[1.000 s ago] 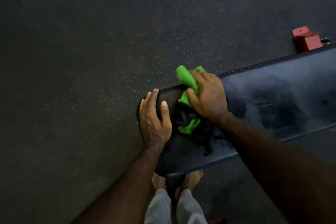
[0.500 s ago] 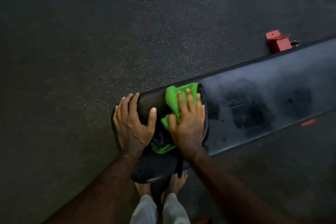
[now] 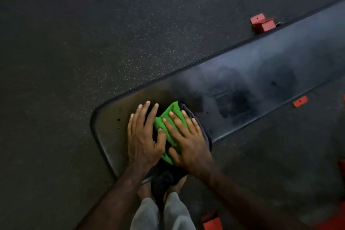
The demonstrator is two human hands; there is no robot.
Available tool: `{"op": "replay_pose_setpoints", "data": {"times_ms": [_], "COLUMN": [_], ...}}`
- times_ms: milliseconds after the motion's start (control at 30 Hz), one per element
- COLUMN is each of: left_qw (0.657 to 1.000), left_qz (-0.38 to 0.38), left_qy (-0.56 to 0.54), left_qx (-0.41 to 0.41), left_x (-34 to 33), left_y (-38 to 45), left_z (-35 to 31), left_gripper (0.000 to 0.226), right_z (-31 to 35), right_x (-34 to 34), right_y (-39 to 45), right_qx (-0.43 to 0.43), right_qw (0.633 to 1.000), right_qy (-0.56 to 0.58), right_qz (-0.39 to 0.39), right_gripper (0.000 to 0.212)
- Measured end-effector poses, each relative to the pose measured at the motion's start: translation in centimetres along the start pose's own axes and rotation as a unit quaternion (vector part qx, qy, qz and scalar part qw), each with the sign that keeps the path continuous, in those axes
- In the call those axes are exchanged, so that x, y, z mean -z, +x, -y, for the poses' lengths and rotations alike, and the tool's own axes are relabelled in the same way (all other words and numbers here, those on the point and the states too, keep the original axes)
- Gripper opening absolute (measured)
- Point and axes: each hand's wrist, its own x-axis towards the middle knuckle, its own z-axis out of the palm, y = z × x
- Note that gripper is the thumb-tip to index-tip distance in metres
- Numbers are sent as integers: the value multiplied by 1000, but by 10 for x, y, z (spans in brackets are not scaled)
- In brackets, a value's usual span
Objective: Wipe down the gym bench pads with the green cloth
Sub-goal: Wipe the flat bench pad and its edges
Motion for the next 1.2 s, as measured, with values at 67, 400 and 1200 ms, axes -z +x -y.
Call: {"op": "replay_pose_setpoints", "data": {"times_ms": [67, 400, 1200], "left_qw": [1000, 998, 989], "left_qz": [15, 61, -96], "left_qy": [2, -5, -55], "left_qx": [0, -35, 98], "left_x": [-4, -8, 21], "left_y": [-7, -32, -61], "left_z": [-4, -12, 32], "left_gripper": [71, 78, 63], "right_z": [-37, -19, 77], "right_x": [10, -4, -62], "right_y": [-4, -30, -81], "right_qx": [46, 19, -52], "right_qw": [997, 1000, 996], "right_qy": [-53, -14, 54], "right_qz": [4, -16, 45], "right_gripper": [85, 83, 78]}}
